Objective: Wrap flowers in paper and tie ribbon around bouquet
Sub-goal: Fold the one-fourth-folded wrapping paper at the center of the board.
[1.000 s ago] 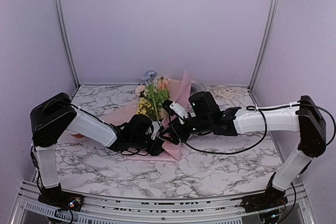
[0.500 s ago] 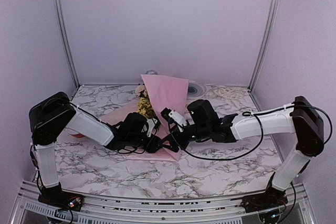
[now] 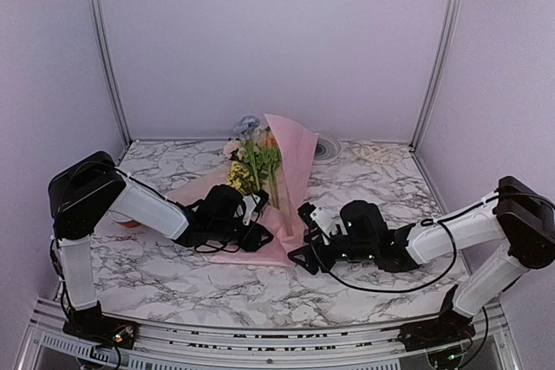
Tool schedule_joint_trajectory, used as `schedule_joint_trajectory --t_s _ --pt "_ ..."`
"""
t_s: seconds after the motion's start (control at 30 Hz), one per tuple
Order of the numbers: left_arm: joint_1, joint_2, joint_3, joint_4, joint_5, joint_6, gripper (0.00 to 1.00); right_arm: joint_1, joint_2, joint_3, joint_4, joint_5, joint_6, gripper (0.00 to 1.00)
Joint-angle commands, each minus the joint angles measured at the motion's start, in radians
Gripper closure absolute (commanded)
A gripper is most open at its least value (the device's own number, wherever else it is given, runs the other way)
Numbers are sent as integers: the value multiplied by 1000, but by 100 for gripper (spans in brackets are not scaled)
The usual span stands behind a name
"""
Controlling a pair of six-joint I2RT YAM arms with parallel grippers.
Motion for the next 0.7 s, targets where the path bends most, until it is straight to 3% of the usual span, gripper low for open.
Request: schedule_joint_trajectory --t_s 0.0,0.17,0.27,0.33,0.43,0.5,0.6,0.67 --pt "6 32 20 -50 4 -9 56 49 34 -19 204 144 34 29" --pt "6 37 27 -58 6 -7 56 124 96 7 213 371 89 33" --pt "6 34 29 -62 5 -4 56 139 93 23 129 563 207 42" --pt "6 36 30 -64 5 -4 56 140 64 17 87 646 295 43" --pt "6 43 34 -65 8 -4 56 141 32 -7 86 680 367 34" --pt "6 43 35 -67 8 -1 56 141 34 -5 52 732 435 34" --pt "6 44 34 -70 5 1 56 141 39 31 -111 795 565 47" --pt "6 46 35 -73 6 3 56 141 17 18 -100 757 559 51"
